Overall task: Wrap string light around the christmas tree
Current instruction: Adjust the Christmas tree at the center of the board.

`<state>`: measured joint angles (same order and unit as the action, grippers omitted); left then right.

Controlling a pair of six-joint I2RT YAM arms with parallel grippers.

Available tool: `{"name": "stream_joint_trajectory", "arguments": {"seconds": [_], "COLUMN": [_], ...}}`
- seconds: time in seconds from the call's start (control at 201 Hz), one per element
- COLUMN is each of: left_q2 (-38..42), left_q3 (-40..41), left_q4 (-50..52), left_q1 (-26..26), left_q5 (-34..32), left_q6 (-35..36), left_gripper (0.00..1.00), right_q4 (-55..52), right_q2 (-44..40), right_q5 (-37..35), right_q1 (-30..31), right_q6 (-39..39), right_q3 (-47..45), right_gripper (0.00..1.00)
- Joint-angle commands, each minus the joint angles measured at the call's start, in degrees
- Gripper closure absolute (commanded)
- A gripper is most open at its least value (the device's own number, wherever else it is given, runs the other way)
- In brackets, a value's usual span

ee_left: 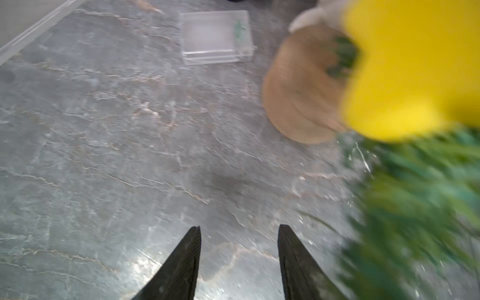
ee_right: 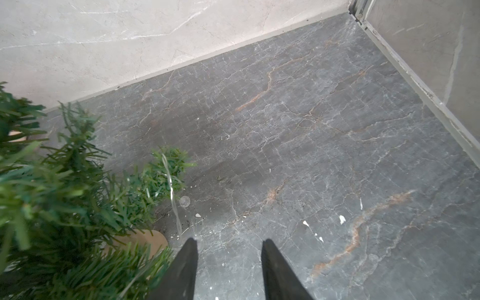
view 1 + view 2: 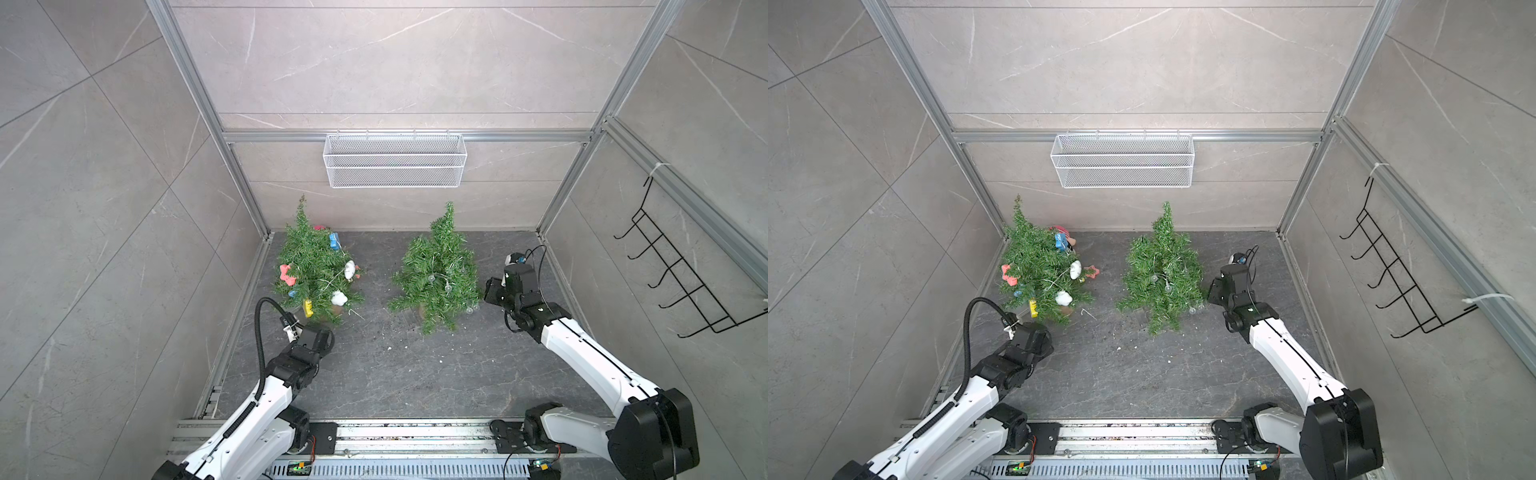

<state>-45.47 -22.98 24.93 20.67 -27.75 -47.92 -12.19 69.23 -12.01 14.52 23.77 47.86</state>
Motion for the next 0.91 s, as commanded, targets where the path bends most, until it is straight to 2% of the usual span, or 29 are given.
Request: {"name": "stream_joint_trajectory", "arguments": {"seconds": [0.0, 0.204, 0.443, 0.508, 0.577, 0.901], "left_q2": [-0.03, 1.62, -5.55, -6.73, -7.84, -11.04], "left_q3": [0.23, -0.68, -1.01, 0.87, 2.01, -0.29], "left_q4": [-4.58, -6.84, -24.46, -31.90, -36.39, -36.23], "left_q1": [-4.37, -10.04, -11.40, -12.07, -13.00, -13.50], "left_q5": [1.23, -9.49, -19.43, -18.39, -14.39, -9.10], "left_q6": [2.21, 5.91, 21.39, 24.95, 27.77, 30.73], "left_gripper": [0.49, 0.47, 0.43, 0.42, 0.42, 0.44], "right_q4": [1.48, 2.97, 12.29, 14.74, 15.61, 17.24], "right_q2": [0.57, 2.11, 2.84, 3.07, 3.80, 6.65], "right_q5": [0.64, 0.20, -6.18, -7.45, -7.77, -7.59], "right_q1": [-0.85, -2.79, -3.41, -3.53, -3.73, -3.98], "right_q6": [-0.88, -1.01, -2.27, -3.00, -3.12, -2.15], "right_q3": [-0.96, -2.11, -7.51, -8.87, -9.32, -9.06], "right_gripper": [0.56, 0.54, 0.45, 0.44, 0.43, 0.43]}}
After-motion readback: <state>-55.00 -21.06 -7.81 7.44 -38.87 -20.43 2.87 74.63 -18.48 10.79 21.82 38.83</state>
